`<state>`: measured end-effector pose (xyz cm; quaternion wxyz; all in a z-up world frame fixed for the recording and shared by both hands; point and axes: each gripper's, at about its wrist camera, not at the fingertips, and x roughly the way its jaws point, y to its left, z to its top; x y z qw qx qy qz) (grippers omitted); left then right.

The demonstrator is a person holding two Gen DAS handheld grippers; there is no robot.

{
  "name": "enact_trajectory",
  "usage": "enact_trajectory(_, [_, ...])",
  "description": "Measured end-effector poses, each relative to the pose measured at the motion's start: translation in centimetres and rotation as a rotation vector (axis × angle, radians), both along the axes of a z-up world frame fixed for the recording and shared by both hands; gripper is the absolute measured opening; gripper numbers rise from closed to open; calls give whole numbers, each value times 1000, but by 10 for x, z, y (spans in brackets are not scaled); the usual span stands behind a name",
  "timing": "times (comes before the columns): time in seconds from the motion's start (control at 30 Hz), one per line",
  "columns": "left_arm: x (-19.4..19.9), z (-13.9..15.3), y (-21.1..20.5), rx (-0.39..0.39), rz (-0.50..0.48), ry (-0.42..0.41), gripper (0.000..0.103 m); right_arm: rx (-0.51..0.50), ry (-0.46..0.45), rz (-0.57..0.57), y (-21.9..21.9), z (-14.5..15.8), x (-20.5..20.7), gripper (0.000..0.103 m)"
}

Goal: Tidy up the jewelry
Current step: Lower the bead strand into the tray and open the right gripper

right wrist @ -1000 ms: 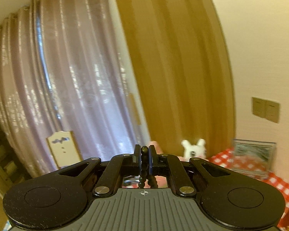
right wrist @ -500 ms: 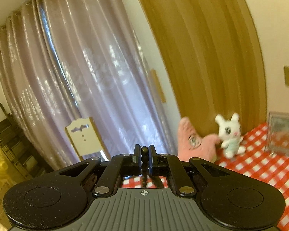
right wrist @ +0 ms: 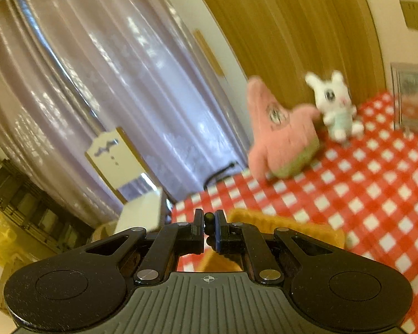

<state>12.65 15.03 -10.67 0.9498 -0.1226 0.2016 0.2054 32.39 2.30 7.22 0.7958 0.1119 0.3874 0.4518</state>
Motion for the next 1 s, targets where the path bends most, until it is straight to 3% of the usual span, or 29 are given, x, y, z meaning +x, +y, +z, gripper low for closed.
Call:
enact_trajectory(0.37, [-2, -1, 0, -2, 1, 1, 8, -181, 108, -6, 9, -81, -2, 7])
enact_trajectory(0.63, [-4, -2, -1, -3, 5, 5, 8, 28, 24, 41, 0, -64, -15, 7])
enact_trajectory(0.7, [-5, -2, -1, -4, 8, 5, 9, -28, 61, 63, 4, -75, -20, 7])
enact_trajectory(0.77, [-5, -2, -1, -3, 7, 7, 9, -163, 107, 79, 11, -99, -24, 7])
enact_trajectory(0.9, [-6, -2, -2, -4, 7, 11, 9, -289, 115, 53, 10, -129, -34, 8])
enact_trajectory(0.97, [-5, -2, -1, -5, 8, 12, 9, -320, 91, 41, 6, -133, -37, 25])
enact_trajectory(1.0, [-5, -2, -1, -5, 8, 13, 9, -327, 76, 38, 4, -133, -39, 50])
